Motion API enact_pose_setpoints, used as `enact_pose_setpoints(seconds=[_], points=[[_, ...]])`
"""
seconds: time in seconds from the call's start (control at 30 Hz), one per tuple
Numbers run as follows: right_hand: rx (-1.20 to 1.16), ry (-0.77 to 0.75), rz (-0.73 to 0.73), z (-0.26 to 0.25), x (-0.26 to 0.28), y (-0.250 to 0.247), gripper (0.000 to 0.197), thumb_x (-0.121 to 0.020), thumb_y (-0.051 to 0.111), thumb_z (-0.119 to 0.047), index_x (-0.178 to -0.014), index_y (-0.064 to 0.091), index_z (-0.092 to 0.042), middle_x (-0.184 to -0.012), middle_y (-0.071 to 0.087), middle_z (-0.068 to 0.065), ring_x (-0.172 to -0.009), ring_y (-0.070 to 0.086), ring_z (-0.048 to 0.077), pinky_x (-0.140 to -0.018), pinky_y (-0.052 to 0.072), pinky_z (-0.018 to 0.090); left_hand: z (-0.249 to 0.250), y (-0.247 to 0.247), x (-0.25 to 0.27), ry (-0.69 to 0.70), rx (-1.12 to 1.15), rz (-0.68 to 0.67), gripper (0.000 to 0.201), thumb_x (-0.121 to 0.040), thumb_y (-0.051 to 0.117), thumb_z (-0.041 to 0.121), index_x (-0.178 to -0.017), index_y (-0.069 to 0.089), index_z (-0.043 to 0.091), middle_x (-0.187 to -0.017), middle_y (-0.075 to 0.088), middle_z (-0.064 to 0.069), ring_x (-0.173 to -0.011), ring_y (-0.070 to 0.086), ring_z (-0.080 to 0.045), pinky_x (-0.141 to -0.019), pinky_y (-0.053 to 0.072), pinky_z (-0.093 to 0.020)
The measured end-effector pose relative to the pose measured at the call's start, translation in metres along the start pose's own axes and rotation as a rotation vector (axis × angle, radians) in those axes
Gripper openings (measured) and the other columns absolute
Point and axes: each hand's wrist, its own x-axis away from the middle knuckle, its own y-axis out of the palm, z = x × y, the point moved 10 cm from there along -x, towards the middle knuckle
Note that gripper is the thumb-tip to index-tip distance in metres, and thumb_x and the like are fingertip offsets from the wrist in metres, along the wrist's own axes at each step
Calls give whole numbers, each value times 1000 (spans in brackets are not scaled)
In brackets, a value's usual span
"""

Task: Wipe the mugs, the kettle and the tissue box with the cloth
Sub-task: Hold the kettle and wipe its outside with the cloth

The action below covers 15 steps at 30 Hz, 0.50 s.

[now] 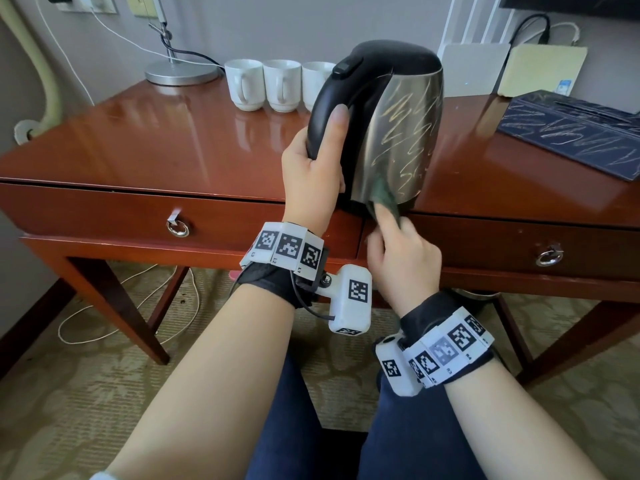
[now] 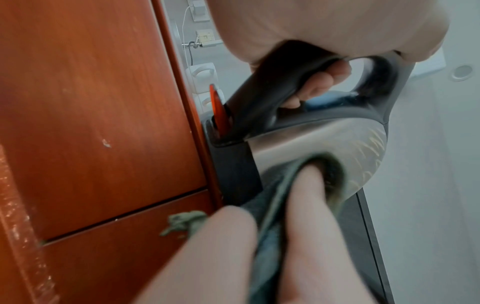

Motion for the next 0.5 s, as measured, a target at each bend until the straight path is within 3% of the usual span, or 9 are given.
enact_pose_setpoints(seconds=[0.1,0.3,0.5], points=[[25,-47,-19,-8,-1,4,47,-82,39,-19,-121,65,-15,-62,51,11,-39,48,31,-44,27,23,0,0,0,-3,1,0,40,-100,56,29,-67,44,10,-49,39,-3,-43,38,-14,-47,36,-27],[34,7,109,2,-19,-23,43,-86,45,-16,-124,63,-17,-65,54,8,-43,46,27,-46,29,21,0,0,1,1,-3,-3,37,-100,55,29,-72,47,7,-51,37,-5,-44,37,-14,-47,36,-28],[49,-57,-33,-12,-5,3,47,-81,41,-18,-121,65,-16,-60,49,9,-38,47,30,-45,25,21,0,1,1,-6,16,1,39,-99,56,29,-68,45,9,-49,38,-3,-43,36,-14,-47,34,-30]])
